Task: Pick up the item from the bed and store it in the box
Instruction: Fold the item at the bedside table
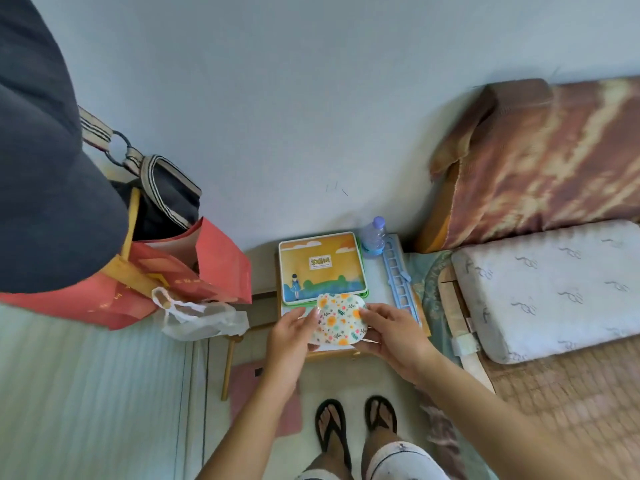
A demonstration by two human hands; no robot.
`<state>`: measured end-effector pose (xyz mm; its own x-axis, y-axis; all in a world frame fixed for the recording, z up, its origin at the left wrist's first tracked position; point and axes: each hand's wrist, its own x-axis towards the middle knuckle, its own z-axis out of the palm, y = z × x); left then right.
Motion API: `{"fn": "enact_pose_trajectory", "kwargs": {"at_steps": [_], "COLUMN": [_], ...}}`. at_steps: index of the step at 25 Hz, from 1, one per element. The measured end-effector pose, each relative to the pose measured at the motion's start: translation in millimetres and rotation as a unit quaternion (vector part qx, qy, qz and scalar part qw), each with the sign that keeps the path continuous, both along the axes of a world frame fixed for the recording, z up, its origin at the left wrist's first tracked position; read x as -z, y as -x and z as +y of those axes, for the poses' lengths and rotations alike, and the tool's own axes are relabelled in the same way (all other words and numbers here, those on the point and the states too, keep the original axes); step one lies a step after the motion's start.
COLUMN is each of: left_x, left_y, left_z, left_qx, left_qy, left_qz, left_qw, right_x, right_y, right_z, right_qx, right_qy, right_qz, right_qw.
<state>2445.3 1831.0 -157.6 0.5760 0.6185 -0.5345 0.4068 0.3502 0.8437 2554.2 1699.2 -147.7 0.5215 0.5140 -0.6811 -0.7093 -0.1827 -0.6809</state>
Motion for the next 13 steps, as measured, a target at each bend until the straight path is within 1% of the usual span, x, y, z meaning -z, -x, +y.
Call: {"fn": "enact_pose_trajectory", "kwargs": {"at_steps": [4,6,8,10,13], "left_x": [31.5,48.5,66.1,82.2,114.5], "left_y": [-17.4,-27.3,-36.1,-43.8,-53.6], "left_z": [5.3,9.0,14.5,20.0,29.9], "left_qx": [-0.027,-0.040,-0.048,-0.038,-0.014], "left_qy": [0.020,0.015,0.043,0.082,0.087], "left_qz": [0.003,0.027,0.028,0.022,0.023], "left_qw": [0.999,0.999,0.998,0.996,0.996], "right_x": [26.3,39.3,54.7,74.9,115.8], "right_y": [-18.6,-30.9,-44.7,-55.8,-66.3], "right_z": [13.1,20.3,27.4,35.8,51.2], "right_qx": [-0.015,-0.033,-0.058,-0.064,-0.096], "right_qy": [0.076,0.081,0.083,0.093,0.103], "right_qz": [-0.057,-0.064,-0.071,-0.072,-0.065], "right_qw": [0.995,0.994,0.992,0.991,0.988]}}
